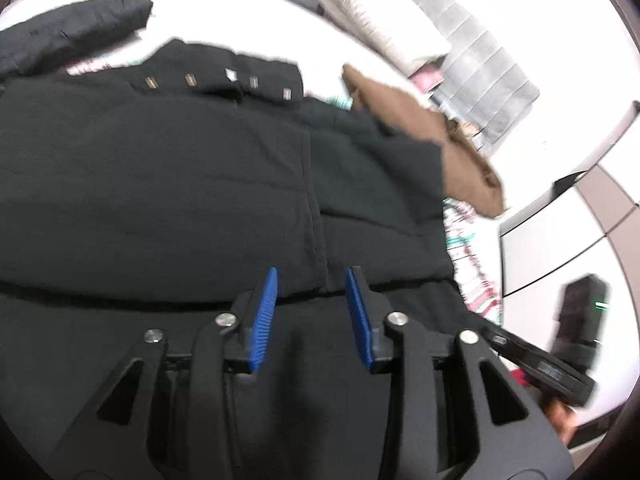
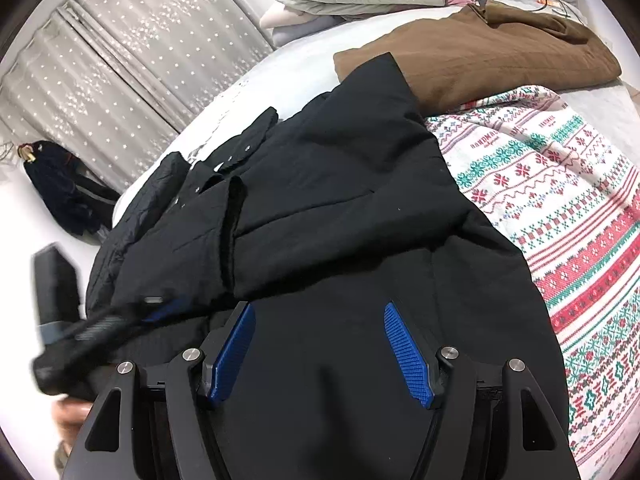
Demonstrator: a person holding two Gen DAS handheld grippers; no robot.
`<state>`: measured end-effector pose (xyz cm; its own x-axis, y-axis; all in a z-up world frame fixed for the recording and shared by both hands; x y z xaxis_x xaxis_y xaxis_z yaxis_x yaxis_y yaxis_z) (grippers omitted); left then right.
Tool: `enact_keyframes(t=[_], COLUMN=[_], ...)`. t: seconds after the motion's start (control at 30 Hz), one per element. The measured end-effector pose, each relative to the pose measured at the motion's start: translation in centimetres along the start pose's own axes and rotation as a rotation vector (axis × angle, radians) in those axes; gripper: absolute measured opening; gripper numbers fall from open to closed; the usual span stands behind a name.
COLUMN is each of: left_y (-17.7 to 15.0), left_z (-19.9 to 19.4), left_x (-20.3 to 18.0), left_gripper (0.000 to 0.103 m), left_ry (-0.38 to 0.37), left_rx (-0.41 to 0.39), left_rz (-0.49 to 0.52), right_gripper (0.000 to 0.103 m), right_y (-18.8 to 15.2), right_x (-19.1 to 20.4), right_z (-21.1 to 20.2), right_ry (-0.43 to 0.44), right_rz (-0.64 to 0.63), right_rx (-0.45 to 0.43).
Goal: Fold large clothes
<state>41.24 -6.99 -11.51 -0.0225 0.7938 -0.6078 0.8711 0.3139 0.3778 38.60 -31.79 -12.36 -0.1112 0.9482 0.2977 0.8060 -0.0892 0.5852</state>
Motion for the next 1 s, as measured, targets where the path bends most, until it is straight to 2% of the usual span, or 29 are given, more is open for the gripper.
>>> enact_keyframes(t=[0.03, 0.1, 0.17, 0.23, 0.3, 0.4, 0.47, 0.57, 0.63, 0.7, 0.8, 1.0], left_y=[0.0, -0.2, -0.2, -0.4, -0.6, -1.3, -2.2, -3.5, -4.2, -5.0, -6.7, -10.4], left_z=[-1.6, -4.4, -5.9, -7.5, -8.6, -10.4, -11.4, -13.0, -13.9, -15.0, -16.5, -18.6], left_x=[0.9, 3.4, 5.9, 9.9, 13.5, 18.4, 20.6, 21.7, 21.9, 22.1, 23.4, 24.7], left_gripper=[0.049, 0.051, 0.051, 0.051, 0.051, 0.051, 0.05, 0.046, 0.046, 0.046, 0.046, 0.054], left_ry=[-0.011, -0.002, 0.045, 0.135, 0.21, 0.306, 0.288, 0.298, 0.337, 0.384, 0.458, 0.494], left_rx=[-0.013, -0.034, -0.045, -0.067, -0.074, -0.093, -0.102, -0.122, -0.125, -0.131, -0.14, -0.14], left_rz=[-0.011, -0.04, -0.063, -0.103, -0.149, -0.209, -0.237, -0.207, -0.18, -0.149, -0.1, -0.056], right_gripper=[0.068, 0.068, 0.068, 0.068, 0.068, 0.068, 0.068, 0.068, 0.068, 0.068, 0.068, 0.071], right_y=[-0.2, -0.6, -1.7, -3.1, -4.1, -4.7, -4.9, -6.0, -7.0, -8.6, -10.8, -13.8], right_x=[0.1, 0.8, 2.5, 3.7, 3.8, 2.4, 0.7, -1.2, -2.3, -3.9, -5.0, -5.4], right_z=[0.0, 0.4, 1.6, 3.0, 3.9, 3.8, 2.9, 1.0, -0.5, -1.8, -3.8, -6.9], right_ry=[0.005, 0.025, 0.093, 0.146, 0.115, 0.057, 0.041, -0.005, -0.03, -0.143, -0.133, -0.197], right_rz=[-0.003, -0.028, -0.078, -0.104, -0.128, -0.149, -0.139, -0.147, -0.158, -0.184, -0.209, -0.201], right_rx=[0.004, 0.027, 0.095, 0.178, 0.236, 0.25, 0.233, 0.217, 0.207, 0.24, 0.223, 0.21])
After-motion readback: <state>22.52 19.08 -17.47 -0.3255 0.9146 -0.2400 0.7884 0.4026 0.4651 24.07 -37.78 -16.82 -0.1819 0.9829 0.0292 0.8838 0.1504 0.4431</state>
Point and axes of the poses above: each gripper's, at about its wrist camera, not at the fingertips, and z roughly the way its jaws point, x to its left, y to its top, the point moved 4 cm from there along z, roughly the way its jaws point, and after that the axes turned 15 degrees about -z, right-handed, at the moved point
